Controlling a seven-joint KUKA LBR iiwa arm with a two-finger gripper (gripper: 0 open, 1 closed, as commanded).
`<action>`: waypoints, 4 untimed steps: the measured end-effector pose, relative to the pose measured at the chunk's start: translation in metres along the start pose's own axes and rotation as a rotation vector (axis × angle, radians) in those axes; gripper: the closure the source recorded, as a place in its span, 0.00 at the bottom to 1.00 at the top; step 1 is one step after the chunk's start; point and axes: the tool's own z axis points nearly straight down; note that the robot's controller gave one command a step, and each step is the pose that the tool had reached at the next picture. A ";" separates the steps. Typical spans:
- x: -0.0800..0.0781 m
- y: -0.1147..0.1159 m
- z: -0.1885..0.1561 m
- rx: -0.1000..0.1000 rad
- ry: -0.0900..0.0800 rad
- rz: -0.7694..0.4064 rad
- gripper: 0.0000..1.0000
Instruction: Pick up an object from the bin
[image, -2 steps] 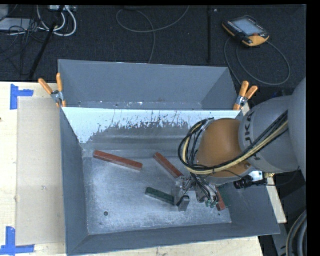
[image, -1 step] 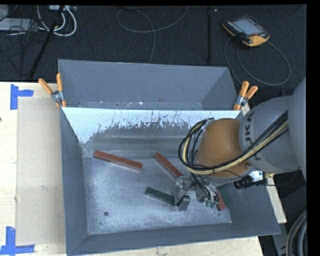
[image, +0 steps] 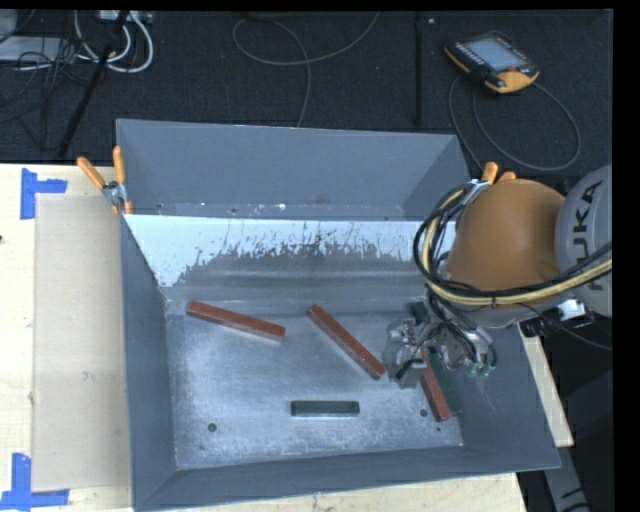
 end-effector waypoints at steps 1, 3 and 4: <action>0.000 0.000 0.000 0.000 0.000 0.001 0.00; 0.000 0.000 0.002 0.000 -0.002 -0.002 0.00; 0.001 -0.042 0.036 -0.003 0.001 -0.228 0.00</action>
Offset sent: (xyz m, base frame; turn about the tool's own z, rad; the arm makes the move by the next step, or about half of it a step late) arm 0.0000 0.0000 0.0000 0.0000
